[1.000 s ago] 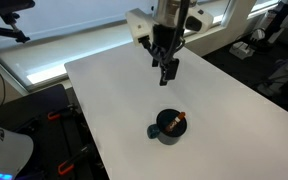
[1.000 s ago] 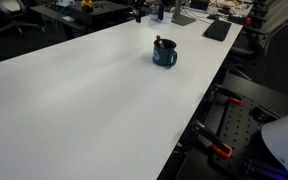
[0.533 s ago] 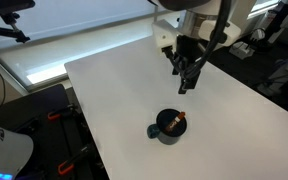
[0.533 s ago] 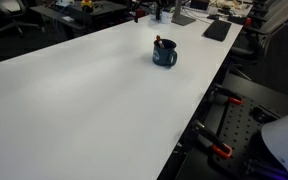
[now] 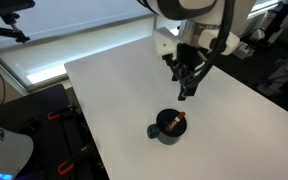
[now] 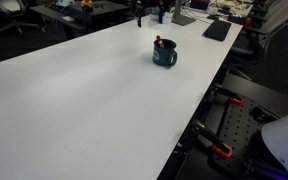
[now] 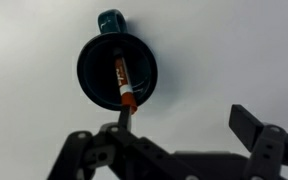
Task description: Remove the marker from the cup
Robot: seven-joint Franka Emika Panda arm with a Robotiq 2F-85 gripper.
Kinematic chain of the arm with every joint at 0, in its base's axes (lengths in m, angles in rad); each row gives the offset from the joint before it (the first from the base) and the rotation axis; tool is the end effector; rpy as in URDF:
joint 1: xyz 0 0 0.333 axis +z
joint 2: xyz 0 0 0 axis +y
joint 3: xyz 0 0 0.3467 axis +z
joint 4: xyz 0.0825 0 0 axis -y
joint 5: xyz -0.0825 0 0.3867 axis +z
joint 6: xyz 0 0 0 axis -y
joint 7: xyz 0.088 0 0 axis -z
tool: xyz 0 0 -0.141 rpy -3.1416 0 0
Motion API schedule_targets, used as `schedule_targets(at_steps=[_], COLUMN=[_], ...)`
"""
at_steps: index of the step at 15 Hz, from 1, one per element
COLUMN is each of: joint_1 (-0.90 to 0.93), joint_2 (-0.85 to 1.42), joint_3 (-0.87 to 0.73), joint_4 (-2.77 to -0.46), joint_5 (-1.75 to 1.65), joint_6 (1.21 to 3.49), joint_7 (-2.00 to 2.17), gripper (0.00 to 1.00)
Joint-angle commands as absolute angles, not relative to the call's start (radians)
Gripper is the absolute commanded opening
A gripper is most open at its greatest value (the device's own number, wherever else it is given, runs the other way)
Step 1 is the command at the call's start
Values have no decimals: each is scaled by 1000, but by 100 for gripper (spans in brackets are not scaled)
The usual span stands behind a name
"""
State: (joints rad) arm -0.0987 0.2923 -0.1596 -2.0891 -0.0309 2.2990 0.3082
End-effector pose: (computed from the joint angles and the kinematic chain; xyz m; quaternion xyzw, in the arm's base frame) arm 0.5621 -0.1489 0.2722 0.9624 -0.2664 -0.0387 0.0351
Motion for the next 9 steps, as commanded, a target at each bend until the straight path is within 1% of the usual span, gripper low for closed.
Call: schedule_targets(at_steps=[1,9], joint_1=[-97,-114], joint_2=[322,336], joint_3=[-189,-207], joint_4=[-2078,-2085], joint_5=[-60,-40], joint_6=[2304,2296], joint_7=[355,323], gripper=[100,100])
